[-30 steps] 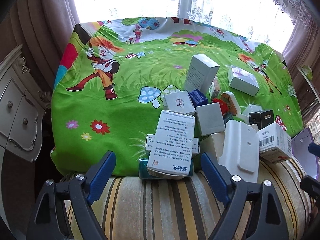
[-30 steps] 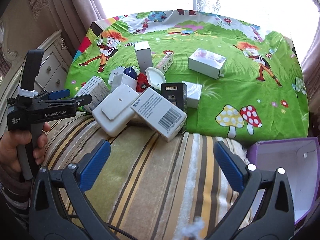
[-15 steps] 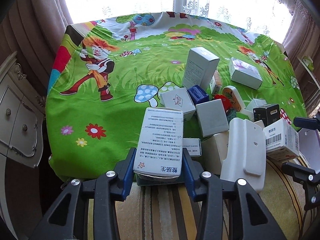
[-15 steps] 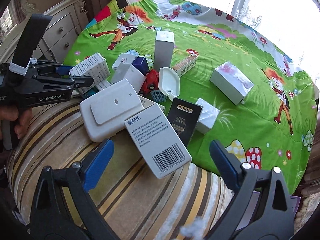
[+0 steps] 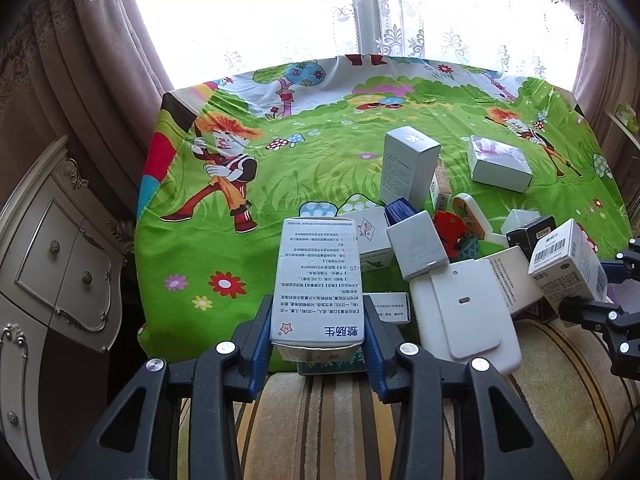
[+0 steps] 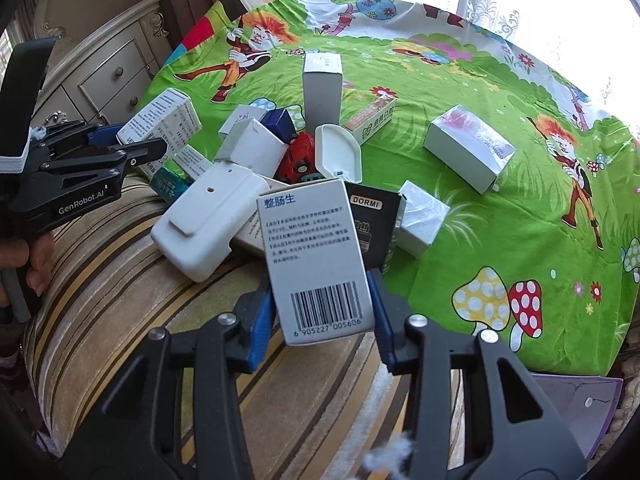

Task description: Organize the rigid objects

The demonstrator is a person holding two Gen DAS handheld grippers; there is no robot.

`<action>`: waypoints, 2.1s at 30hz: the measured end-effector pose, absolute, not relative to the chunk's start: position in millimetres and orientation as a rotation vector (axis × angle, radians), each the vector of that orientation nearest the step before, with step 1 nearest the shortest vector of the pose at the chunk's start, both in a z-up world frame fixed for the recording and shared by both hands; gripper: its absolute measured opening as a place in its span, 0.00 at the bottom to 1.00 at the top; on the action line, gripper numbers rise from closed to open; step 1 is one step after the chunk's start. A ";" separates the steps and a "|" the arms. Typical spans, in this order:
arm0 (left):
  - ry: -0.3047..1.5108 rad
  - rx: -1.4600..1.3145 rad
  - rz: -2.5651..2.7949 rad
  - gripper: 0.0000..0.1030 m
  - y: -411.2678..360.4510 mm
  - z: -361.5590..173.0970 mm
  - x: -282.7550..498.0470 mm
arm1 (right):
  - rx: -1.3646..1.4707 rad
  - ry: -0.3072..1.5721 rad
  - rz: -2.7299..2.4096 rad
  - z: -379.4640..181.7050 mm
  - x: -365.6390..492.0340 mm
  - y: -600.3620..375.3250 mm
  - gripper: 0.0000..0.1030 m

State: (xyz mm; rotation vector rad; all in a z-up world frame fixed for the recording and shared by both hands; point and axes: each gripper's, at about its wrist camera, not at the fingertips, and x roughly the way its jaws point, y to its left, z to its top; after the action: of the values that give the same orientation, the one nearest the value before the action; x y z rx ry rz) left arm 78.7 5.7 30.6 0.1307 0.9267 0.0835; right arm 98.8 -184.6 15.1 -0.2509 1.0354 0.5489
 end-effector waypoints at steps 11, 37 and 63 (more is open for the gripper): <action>0.876 0.181 0.100 0.40 -13.1 47.7 66.4 | -0.147 0.977 0.523 30.5 89.4 -209.9 0.46; 0.852 0.260 -0.274 0.40 -175.1 75.4 40.5 | 0.074 0.904 0.201 42.5 27.5 -362.0 0.46; 0.952 0.060 -0.707 0.62 -259.4 51.2 14.2 | 0.236 0.895 -0.055 26.3 -15.7 -453.7 0.68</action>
State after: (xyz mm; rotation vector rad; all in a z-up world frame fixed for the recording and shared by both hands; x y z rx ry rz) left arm 14.2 -259.4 51.2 0.0595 0.9520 -0.7069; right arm -15.7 -453.7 26.3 0.2363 0.8949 -0.0552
